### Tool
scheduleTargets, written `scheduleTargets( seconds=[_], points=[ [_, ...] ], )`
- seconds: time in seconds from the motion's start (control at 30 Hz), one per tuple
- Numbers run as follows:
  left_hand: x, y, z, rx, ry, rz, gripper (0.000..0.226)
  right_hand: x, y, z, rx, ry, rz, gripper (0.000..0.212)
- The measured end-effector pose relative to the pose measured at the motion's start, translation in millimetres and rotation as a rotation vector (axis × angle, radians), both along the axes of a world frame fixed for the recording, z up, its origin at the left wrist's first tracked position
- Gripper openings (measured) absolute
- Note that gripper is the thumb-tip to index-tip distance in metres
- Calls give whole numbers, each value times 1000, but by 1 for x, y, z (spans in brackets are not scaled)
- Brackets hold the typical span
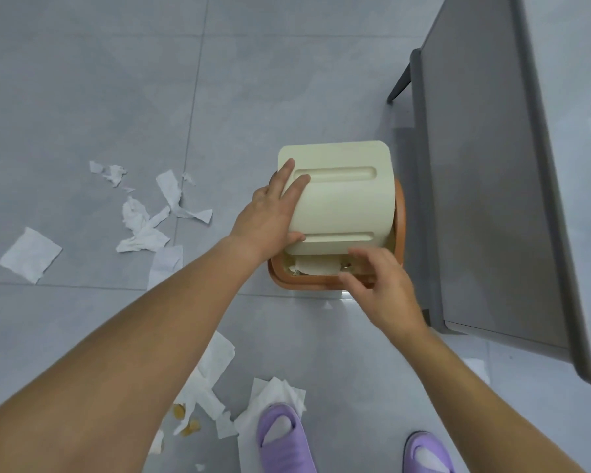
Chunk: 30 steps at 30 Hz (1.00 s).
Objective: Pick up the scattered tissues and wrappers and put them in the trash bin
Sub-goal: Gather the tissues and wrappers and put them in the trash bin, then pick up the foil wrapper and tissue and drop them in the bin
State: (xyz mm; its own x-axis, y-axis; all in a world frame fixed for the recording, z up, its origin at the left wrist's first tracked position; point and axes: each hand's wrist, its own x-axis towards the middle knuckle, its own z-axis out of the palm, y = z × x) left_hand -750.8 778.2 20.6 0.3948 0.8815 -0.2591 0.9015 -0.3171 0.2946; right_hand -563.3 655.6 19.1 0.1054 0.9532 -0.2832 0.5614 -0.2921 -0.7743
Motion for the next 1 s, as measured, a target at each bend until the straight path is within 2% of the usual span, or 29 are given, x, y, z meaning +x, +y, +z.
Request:
scheduleTargets(
  seconds=[0.07,0.27,0.37,0.47,0.57,0.63,0.7,0.73,0.77,0.83,0.87,1.0],
  points=[
    [2,0,3,-34,10,-8,99,4,-38,8,-2,20,-84,37],
    [-1,-43,25,-94,7,21,102,37,-213,26,-290,-50,-257,52],
    [-8,-114,29,-129,-74,66,104,57,-302,46,-433,-95,-444,57],
    [-11,-213,32,-272,-109,172,102,80,-394,70,-601,-109,-574,60],
    [-5,-321,39,-419,-146,214,105,108,-473,85,-660,-177,-649,50],
    [17,-383,55,-429,-187,187,97,124,-521,86,-647,-216,-722,43],
    [46,-430,60,-394,-225,79,87,146,-565,81,-552,-236,-833,56],
    [67,-455,58,-377,-217,32,85,165,-587,77,-543,-212,-816,62],
    [88,-475,54,-373,-205,55,90,185,-605,72,-583,-185,-786,64],
    [139,-513,41,-477,-147,148,122,227,-643,51,-693,-115,-743,65],
    [165,-533,32,-539,-122,154,121,248,-657,41,-718,-98,-721,65],
    [260,-591,-14,-550,-156,21,108,329,-686,-3,-722,-116,-651,60]
  ],
)
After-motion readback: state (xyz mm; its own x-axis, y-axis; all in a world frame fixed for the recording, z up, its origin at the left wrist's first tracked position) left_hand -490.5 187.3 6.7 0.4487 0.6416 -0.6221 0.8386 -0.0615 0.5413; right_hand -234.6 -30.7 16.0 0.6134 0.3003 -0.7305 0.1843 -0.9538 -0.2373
